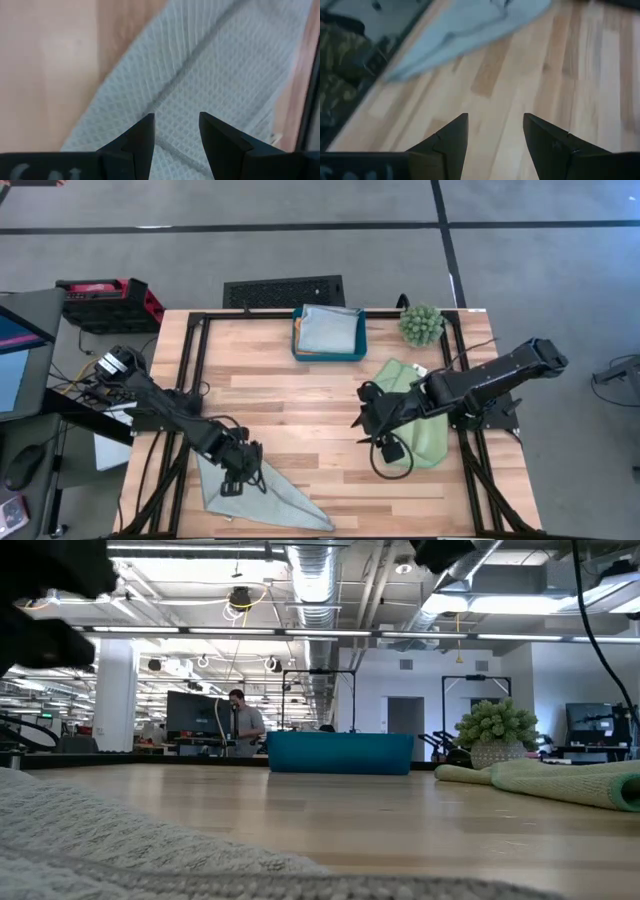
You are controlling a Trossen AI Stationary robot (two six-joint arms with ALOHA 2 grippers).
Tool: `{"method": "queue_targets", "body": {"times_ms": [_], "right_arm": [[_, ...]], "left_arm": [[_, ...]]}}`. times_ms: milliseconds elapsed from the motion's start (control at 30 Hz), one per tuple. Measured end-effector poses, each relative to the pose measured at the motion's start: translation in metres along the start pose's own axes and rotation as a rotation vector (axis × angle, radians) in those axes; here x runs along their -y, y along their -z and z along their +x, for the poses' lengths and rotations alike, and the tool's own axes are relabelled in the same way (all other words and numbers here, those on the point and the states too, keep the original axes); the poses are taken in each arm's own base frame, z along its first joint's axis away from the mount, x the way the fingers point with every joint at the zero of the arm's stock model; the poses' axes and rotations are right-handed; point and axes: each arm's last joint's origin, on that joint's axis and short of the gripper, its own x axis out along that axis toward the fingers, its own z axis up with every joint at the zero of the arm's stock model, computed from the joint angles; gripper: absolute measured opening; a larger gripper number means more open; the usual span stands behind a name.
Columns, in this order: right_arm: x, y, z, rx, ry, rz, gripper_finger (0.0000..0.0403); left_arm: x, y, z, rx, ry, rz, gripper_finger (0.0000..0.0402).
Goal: Fold microfiber towels
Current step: Fold the gray microfiber cloth
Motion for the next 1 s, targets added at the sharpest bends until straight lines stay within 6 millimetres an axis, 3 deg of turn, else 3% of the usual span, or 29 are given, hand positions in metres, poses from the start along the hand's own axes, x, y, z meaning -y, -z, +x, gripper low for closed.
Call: {"method": "queue_targets", "body": {"times_ms": [400, 1000], "right_arm": [[0.004, -0.003, 0.018, 0.008, 0.012, 0.013, 0.0211], [0.006, 0.000, 0.022, -0.018, 0.015, 0.022, 0.0211]], "left_arm": [[-0.013, 0.018, 0.023, -0.016, -0.036, 0.055, 0.0146], [-0.015, 0.021, 0.028, -0.024, -0.017, 0.044, 0.0146]]}}
